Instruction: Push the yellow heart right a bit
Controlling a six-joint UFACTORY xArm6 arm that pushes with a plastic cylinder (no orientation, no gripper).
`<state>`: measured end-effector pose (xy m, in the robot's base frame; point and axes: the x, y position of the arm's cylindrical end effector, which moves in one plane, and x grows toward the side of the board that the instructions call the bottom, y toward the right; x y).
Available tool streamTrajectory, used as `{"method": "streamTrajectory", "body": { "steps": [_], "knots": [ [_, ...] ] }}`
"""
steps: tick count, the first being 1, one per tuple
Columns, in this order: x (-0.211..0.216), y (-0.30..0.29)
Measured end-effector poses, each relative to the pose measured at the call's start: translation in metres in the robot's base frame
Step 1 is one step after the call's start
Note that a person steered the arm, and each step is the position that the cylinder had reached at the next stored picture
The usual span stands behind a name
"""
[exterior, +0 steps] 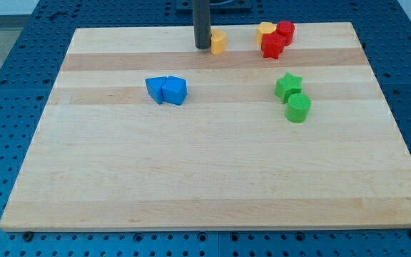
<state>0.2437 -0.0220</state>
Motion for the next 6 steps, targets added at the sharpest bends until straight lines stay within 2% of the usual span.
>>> {"method": "streamTrajectory", "body": {
  "steps": [1,3,6],
  "knots": [
    [-0.024,-0.01],
    [-0.008,0.034],
    [-0.007,0.009]
  ]
}}
